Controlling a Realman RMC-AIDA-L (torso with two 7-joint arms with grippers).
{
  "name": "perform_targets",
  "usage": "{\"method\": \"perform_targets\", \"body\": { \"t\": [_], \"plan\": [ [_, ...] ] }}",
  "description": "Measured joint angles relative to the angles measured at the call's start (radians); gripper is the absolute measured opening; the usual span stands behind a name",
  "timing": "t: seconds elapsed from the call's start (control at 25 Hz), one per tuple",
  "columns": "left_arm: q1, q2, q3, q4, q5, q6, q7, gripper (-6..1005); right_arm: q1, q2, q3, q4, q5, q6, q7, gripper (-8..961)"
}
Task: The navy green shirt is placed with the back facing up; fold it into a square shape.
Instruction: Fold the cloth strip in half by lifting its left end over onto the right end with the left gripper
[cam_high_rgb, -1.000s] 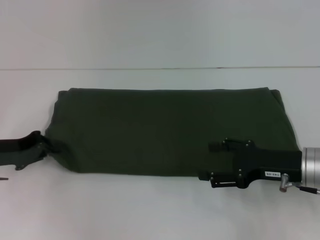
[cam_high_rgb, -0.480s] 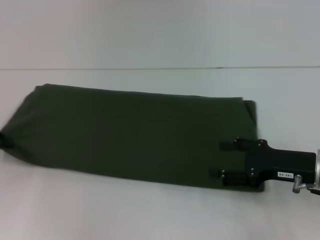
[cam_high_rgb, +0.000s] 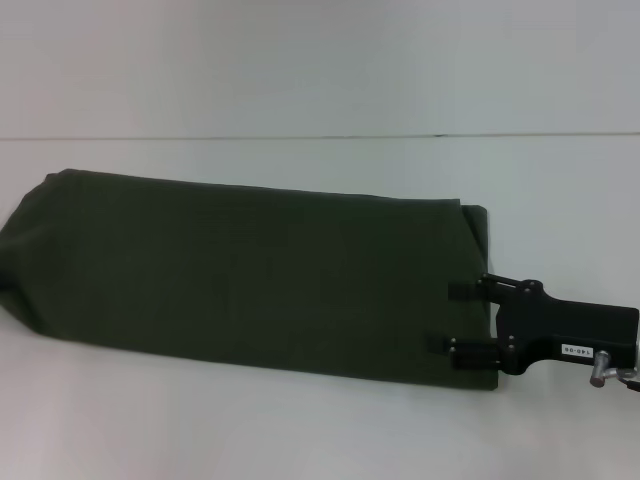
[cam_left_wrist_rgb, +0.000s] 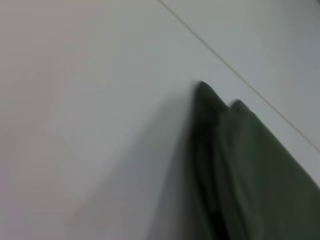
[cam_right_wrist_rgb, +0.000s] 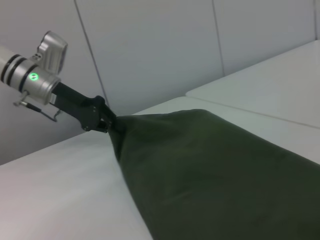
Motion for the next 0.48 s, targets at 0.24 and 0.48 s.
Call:
{"method": "perform_targets", "body": {
  "t": [0.24, 0.48],
  "plan": [
    [-0.025, -0.006, 0.012, -0.008, -0.162, 0.169, 0.006, 108, -0.029, -0.009, 0.009, -0.001, -0.005, 0.009, -0.011, 925],
    [-0.075, -0.044, 0.062, -0.008, -0.370, 0.282, 0.023, 122, -0.054, -0.011, 0.010, -0.001, -0.007, 0.017, -0.021, 925]
  ]
}}
